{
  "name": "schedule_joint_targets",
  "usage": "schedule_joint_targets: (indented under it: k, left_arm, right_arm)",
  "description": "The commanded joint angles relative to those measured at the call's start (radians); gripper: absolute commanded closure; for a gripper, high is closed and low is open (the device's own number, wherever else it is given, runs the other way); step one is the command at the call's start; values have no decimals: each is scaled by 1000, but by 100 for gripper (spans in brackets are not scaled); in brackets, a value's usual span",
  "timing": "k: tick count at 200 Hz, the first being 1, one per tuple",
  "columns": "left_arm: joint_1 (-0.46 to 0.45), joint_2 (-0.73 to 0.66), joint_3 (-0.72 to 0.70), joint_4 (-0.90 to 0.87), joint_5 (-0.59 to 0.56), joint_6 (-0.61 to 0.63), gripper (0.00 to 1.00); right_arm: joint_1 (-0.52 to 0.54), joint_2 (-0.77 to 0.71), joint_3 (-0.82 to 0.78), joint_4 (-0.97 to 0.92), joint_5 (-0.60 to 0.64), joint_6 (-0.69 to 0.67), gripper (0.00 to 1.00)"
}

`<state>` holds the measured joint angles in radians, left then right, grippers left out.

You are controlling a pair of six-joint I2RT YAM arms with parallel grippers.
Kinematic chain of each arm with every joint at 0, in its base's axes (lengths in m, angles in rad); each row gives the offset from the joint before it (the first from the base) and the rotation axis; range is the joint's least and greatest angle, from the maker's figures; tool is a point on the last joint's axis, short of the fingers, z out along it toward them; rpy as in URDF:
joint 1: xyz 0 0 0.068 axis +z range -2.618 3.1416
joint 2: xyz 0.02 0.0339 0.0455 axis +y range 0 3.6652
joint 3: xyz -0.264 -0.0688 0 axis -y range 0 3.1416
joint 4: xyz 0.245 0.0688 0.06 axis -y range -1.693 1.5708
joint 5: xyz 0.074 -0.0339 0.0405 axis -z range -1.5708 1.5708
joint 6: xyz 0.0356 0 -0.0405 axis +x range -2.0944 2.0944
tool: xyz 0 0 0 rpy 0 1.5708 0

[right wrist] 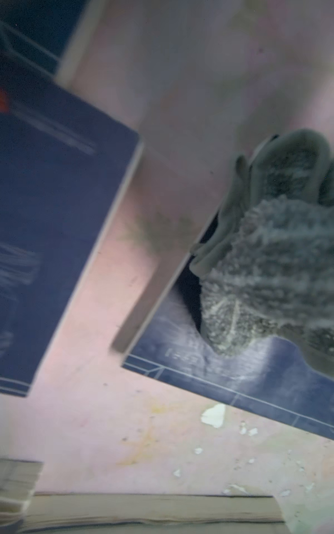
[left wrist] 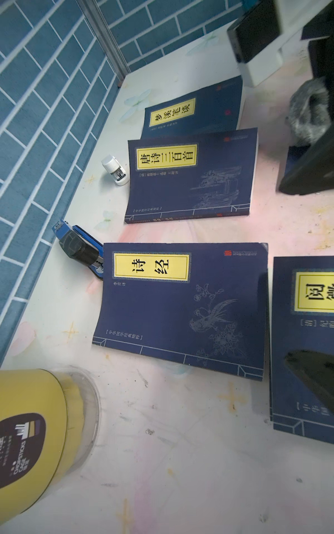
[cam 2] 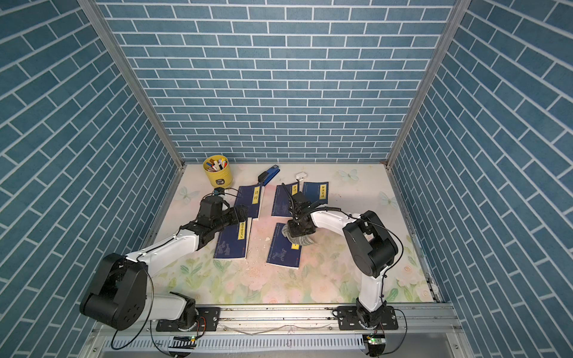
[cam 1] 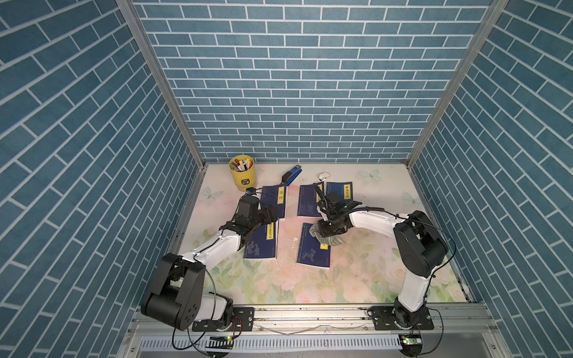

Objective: Wipe the cover of the book
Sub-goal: Wipe the dirt from the cover of the book.

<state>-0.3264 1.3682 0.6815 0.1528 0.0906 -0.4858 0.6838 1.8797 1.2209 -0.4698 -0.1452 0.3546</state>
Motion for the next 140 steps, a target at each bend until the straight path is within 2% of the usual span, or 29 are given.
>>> schedule_joint_targets:
  k: [1,18,91,118,140]
  left_arm:
    - [7,-12,-22,-7,-7,2,11]
    - [7,-14,-23,-8,-11,0,11]
    - [6,-8,-19,-4,-14,4,11]
    - [6,-7,-20,-2,-12,3,11]
    - [6,-12,-20,-8,-21,6,11]
  right_arm:
    - [-3,94,47,-82,62,-69,87]
    - [1,111,95,-65,-3,-62,86]
    - [106,213,262,-106,-17,-58,86]
    - [133,197,238,-109,-22,-52,86]
    - [138,124,138,-93,-29,-28,86]
